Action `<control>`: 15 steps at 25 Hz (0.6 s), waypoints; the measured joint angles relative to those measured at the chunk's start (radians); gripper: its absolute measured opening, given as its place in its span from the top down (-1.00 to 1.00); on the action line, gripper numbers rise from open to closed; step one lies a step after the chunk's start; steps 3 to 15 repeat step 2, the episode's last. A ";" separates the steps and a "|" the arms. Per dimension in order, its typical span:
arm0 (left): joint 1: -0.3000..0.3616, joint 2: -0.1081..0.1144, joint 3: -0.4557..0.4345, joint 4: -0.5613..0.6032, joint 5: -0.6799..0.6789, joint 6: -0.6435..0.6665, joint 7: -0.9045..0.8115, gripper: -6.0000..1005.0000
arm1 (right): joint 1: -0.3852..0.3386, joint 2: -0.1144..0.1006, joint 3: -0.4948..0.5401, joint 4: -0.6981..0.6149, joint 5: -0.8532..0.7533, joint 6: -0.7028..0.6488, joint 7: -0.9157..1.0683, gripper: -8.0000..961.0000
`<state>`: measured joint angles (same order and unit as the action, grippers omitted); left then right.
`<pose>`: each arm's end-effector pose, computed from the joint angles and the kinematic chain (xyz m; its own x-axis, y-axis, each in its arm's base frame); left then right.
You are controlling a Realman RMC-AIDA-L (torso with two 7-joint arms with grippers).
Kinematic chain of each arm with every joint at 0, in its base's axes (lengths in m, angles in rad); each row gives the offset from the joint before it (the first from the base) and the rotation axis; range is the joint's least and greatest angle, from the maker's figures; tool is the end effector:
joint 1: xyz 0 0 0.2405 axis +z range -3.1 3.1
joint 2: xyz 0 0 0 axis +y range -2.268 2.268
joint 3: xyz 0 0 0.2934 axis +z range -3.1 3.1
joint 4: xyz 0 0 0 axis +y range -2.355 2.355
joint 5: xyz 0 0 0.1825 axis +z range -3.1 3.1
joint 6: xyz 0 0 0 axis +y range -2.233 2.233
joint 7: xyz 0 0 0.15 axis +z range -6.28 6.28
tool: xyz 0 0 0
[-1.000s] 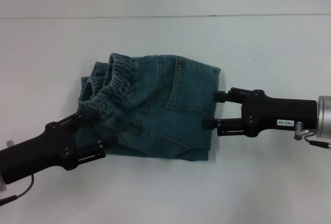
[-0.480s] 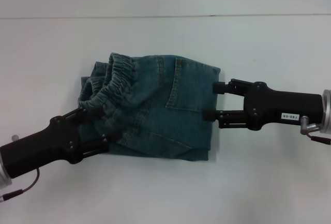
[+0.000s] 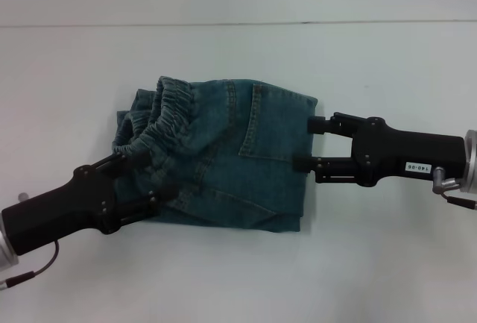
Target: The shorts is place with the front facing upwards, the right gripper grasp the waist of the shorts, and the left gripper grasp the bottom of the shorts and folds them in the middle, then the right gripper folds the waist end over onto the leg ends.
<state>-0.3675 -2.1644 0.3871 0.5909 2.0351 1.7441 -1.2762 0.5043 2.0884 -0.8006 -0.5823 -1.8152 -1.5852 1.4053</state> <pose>-0.2974 0.2586 -0.0335 0.5673 0.3929 0.7238 0.6147 -0.7869 -0.0547 0.2557 0.3133 -0.0382 0.6904 -0.3884 -0.6103 -0.4961 -0.8682 -0.0087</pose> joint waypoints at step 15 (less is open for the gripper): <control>-0.003 0.000 0.001 -0.006 0.000 0.000 0.000 -0.77 | 0.002 0.001 0.000 0.001 0.001 -0.001 0.001 -0.97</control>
